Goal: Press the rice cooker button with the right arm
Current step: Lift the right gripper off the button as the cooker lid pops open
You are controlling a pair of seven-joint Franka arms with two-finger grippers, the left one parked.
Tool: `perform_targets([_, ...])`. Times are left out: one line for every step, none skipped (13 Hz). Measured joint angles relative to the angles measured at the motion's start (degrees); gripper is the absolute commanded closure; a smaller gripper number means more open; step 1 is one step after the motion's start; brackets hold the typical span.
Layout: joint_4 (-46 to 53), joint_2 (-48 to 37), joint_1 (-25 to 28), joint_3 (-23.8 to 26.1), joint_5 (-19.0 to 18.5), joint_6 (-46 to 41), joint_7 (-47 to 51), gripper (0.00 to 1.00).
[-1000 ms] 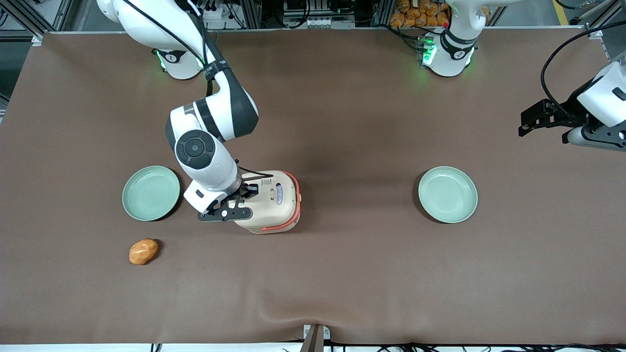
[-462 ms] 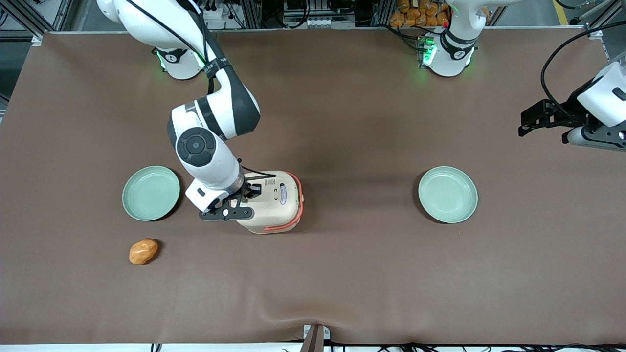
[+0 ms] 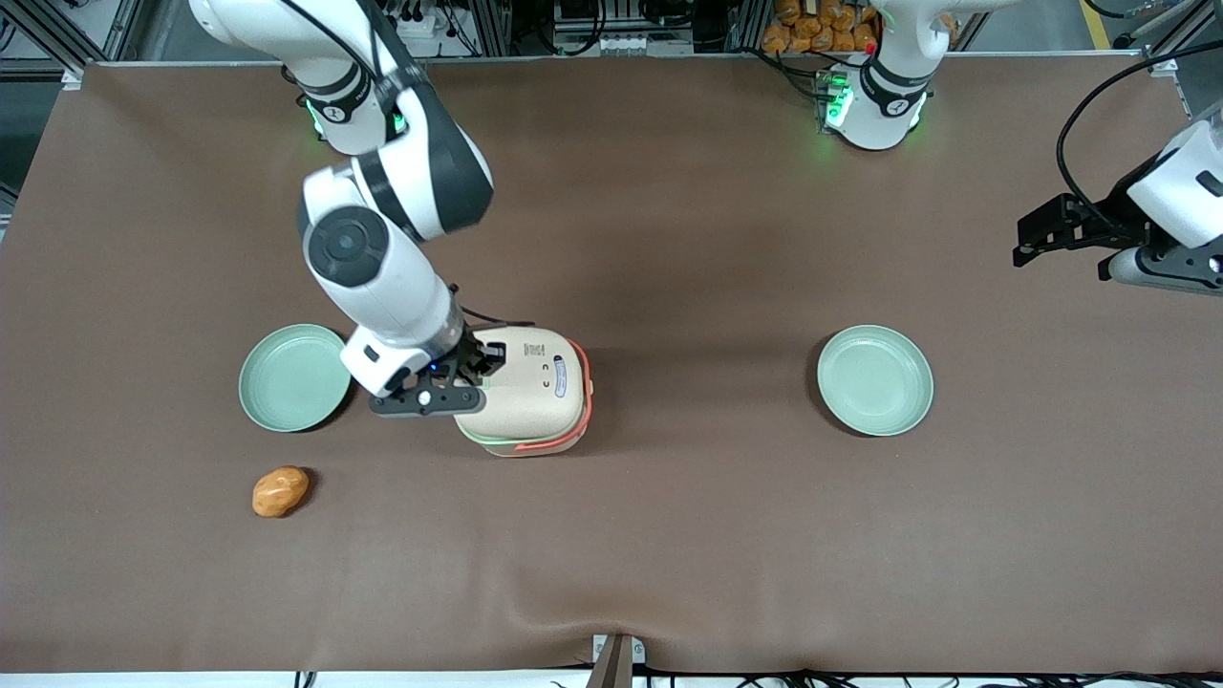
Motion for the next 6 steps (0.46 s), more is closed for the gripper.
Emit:
perform_targets([0.0,-1.6,-0.1,-0.2,0.0,-1.5,0.0,0.26])
perform_targets([0.1,-3.2,-0.2,-0.5,0.0,-3.0,0.0,0.00])
perform_targets([0.2,-4.9,-0.5,-0.7,0.0,-4.5,0.0,0.00])
perform_targets([0.2,-6.7,-1.0,-0.9,0.0,-6.6,0.0,0.00])
perform_targets([0.3,-8.6,-1.7,-1.1,0.0,-8.9,-0.3,0.00])
perform_targets([0.3,-10.4,-2.5,-1.2,-0.1,-11.3,-0.9,0.00])
